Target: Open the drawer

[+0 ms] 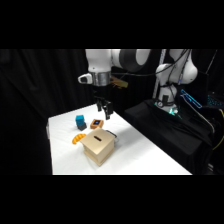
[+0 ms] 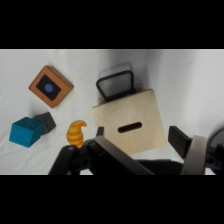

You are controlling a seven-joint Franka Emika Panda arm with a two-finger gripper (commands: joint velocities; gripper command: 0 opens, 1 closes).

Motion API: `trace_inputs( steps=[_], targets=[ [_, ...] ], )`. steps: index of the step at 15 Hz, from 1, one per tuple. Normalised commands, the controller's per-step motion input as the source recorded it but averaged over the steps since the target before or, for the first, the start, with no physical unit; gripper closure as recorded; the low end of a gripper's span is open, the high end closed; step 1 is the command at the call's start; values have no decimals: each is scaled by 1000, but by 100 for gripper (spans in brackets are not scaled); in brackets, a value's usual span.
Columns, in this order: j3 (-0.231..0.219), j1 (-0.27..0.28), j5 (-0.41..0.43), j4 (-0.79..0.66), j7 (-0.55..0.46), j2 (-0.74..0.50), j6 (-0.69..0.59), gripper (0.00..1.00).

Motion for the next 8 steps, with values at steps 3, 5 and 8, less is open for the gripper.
trace_inputs(
  steps=[3,5,8],
  targets=[
    [2,-27,-30,-13,55,16,65,0],
    [-18,-39,-37,-96,84,-36,127,0],
    [-31,-56,-16,-200,69,-79,211,0]
  ],
)
